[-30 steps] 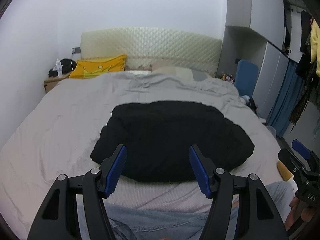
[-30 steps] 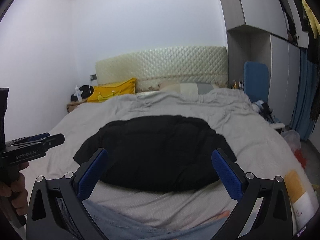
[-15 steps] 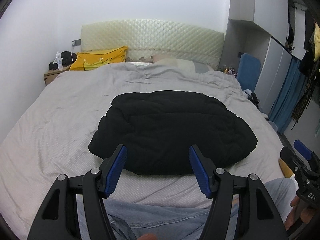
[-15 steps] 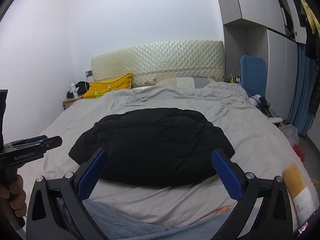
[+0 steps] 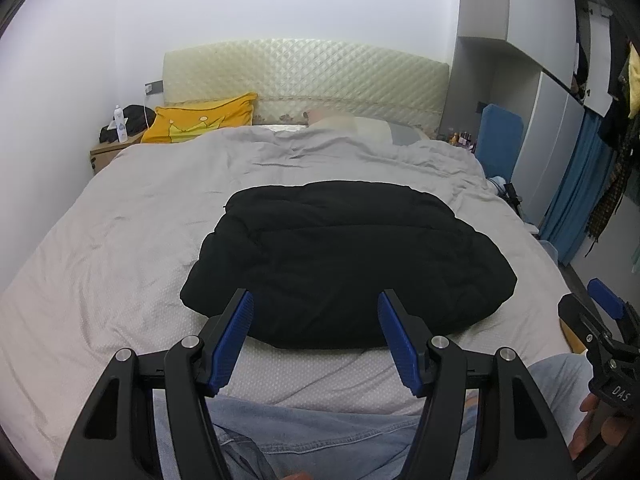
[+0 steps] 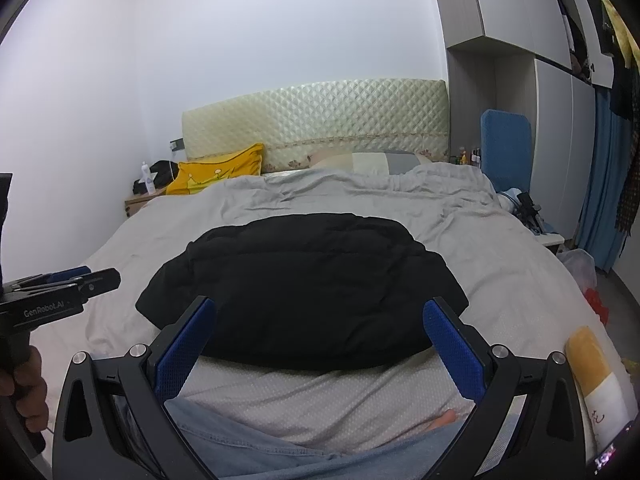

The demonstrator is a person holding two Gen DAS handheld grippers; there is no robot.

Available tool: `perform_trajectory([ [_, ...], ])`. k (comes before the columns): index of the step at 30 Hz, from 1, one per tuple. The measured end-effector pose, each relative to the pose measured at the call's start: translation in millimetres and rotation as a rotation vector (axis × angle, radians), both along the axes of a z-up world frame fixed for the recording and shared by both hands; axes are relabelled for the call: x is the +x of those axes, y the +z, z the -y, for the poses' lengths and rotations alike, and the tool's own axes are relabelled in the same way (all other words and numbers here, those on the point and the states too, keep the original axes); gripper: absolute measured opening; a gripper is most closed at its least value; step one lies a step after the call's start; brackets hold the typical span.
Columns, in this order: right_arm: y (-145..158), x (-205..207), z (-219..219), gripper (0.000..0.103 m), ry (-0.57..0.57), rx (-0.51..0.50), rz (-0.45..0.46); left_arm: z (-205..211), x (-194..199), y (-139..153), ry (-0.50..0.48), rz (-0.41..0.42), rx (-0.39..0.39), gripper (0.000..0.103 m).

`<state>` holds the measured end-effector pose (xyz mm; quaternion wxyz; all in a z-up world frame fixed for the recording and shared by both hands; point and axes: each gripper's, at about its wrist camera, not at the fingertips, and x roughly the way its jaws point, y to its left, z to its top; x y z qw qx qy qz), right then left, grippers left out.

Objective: Fold large clothes

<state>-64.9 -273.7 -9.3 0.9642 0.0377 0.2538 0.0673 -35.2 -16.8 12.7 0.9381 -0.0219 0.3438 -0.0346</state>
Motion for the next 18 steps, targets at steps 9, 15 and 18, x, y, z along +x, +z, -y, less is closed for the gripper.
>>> perform_trajectory([
  [9, -2.0, 0.0, -0.4, 0.103, -0.005, 0.000, -0.006, 0.4, -1.0, -0.3, -0.012, -0.008, -0.006, 0.065],
  [15, -4.3, 0.2, -1.5, 0.103, 0.003, -0.006, -0.012, 2.5, -3.0, 0.0, -0.021, -0.005, 0.001, 0.065],
  [18, -4.4, 0.4, -1.3, 0.103, 0.003, -0.003, -0.013, 2.3, -4.7, -0.1, -0.022, -0.003, 0.000, 0.065],
])
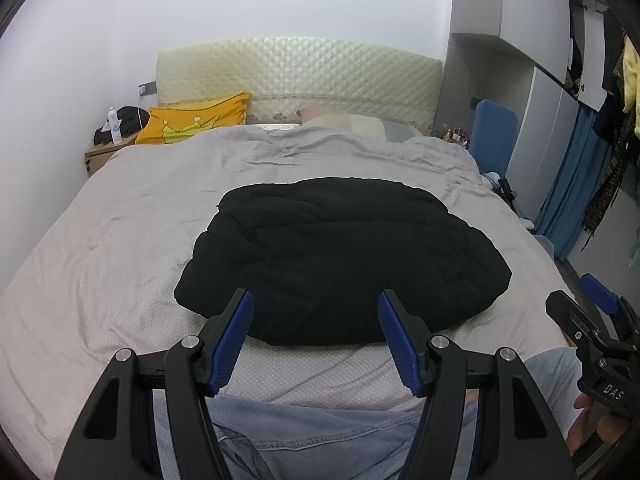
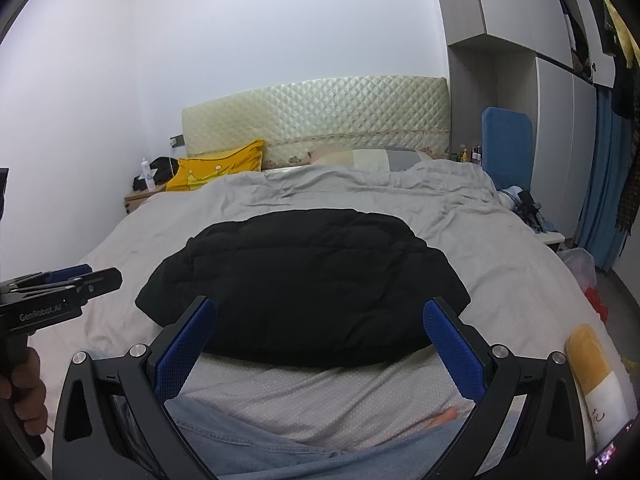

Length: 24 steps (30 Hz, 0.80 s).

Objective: Fold large clothes

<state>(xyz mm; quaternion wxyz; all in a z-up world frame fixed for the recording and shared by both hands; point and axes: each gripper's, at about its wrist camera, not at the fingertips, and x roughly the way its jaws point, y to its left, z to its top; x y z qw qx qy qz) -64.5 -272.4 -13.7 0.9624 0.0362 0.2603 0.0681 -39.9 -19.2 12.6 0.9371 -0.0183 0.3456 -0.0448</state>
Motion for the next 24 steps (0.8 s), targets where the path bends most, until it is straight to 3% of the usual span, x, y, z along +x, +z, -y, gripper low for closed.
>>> perform_trajectory([
  [24, 2.9, -3.7, 6.1, 0.103, -0.012, -0.001, -0.002, -2.7, -6.6, 5.5, -0.016, 0.008, -0.024, 0.065],
])
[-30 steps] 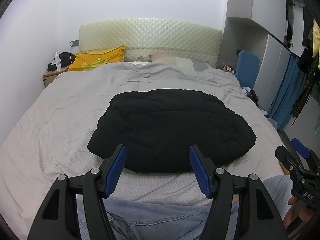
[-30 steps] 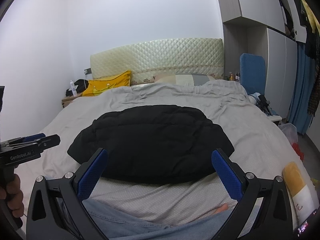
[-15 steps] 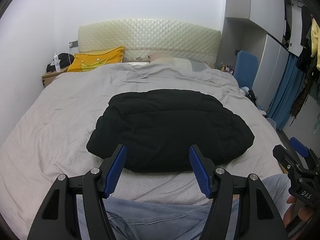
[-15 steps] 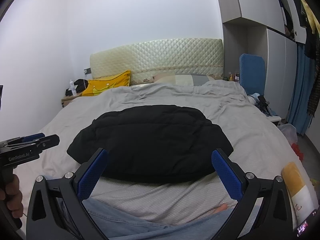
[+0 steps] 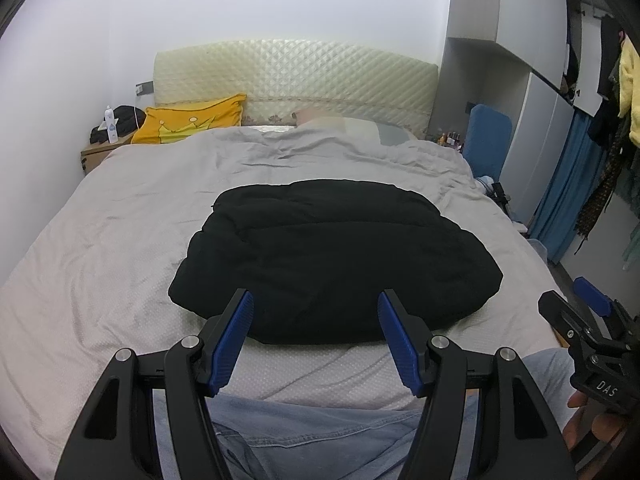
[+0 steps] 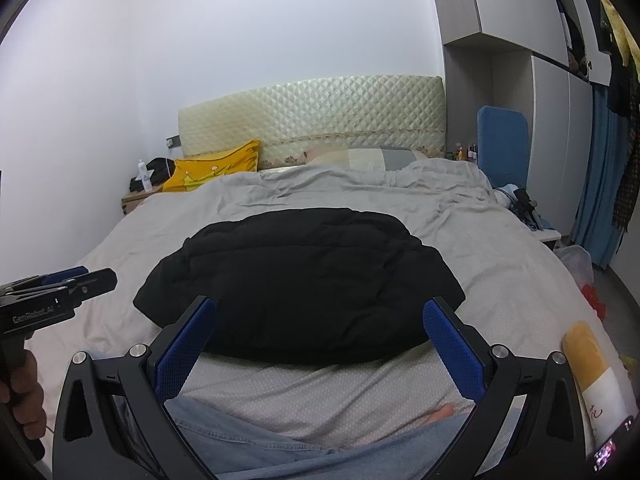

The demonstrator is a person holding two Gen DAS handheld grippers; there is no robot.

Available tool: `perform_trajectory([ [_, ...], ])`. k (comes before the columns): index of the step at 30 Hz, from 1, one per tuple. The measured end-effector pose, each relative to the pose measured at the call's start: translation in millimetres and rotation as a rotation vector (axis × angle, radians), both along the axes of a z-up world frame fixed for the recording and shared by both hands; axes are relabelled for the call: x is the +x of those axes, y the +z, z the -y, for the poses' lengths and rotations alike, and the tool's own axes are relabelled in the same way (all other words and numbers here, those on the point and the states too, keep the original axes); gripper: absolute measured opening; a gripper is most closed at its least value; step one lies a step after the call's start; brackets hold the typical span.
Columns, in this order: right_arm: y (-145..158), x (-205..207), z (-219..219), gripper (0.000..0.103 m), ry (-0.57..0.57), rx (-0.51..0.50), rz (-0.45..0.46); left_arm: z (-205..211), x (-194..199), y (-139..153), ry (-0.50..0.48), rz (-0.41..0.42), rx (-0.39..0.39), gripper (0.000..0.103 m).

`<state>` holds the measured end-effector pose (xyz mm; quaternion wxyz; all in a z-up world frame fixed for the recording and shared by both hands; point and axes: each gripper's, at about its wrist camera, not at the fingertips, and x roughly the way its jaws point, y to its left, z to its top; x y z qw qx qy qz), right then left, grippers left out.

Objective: Fold large clothes

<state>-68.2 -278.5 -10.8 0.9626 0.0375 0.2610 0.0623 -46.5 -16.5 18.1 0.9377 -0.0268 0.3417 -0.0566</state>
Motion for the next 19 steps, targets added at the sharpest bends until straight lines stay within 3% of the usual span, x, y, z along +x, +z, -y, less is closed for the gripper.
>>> perform_trajectory([
  [19, 0.9, -2.0, -0.2, 0.103, -0.005, -0.002, -0.003, -2.2, 1.3, -1.6, 0.009, -0.004, -0.001, 0.065],
])
